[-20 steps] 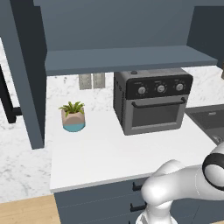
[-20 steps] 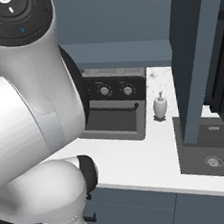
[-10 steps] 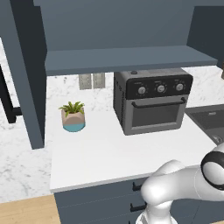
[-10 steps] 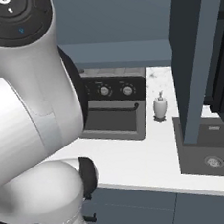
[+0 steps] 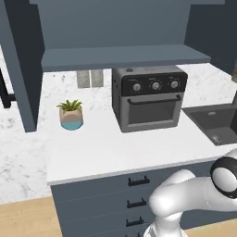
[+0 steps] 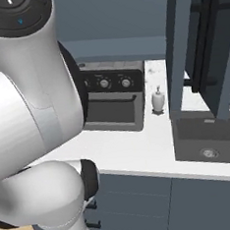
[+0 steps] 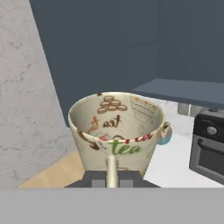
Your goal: Gather all objects into one cabinet and sort the glasses and bowls to opposite sides.
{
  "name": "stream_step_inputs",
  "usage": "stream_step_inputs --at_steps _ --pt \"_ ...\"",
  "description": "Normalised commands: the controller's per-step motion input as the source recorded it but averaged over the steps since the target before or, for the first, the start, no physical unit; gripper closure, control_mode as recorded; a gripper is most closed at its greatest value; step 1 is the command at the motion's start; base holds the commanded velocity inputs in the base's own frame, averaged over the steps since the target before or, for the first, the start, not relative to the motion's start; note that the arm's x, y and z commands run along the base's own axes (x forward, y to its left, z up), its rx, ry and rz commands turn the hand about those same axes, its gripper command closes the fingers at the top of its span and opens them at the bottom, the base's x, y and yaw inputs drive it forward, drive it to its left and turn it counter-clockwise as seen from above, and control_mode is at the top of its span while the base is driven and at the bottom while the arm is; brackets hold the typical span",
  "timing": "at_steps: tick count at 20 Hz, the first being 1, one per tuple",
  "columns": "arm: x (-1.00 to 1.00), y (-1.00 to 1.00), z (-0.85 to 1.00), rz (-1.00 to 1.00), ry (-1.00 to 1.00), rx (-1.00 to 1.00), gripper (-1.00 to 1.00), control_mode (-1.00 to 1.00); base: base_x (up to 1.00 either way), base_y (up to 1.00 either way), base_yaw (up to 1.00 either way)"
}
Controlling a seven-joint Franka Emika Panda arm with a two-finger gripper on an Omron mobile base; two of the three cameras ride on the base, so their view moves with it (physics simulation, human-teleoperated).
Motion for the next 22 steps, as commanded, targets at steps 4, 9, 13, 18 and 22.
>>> stream_step_inputs --at_steps 4,9,13,18,22 --pt "0.0 0.0 0.0 0.0 0.0 0.0 1.0 1.0 -1.0 -0.62 0.0" --pt "0.0 0.0 0.0 0.0 0.0 0.0 1.0 1.0 -0.99 -0.73 0.0" --pt "0.0 0.0 0.0 0.0 0.0 0.0 1.0 1.0 -0.87 -0.76 -0.01" --pt "0.0 0.0 0.0 0.0 0.0 0.0 1.0 1.0 -0.29 -0.96 -0.04" --pt "0.0 0.0 0.0 0.0 0.0 0.0 1.0 1.0 0.31 -1.0 -0.05"
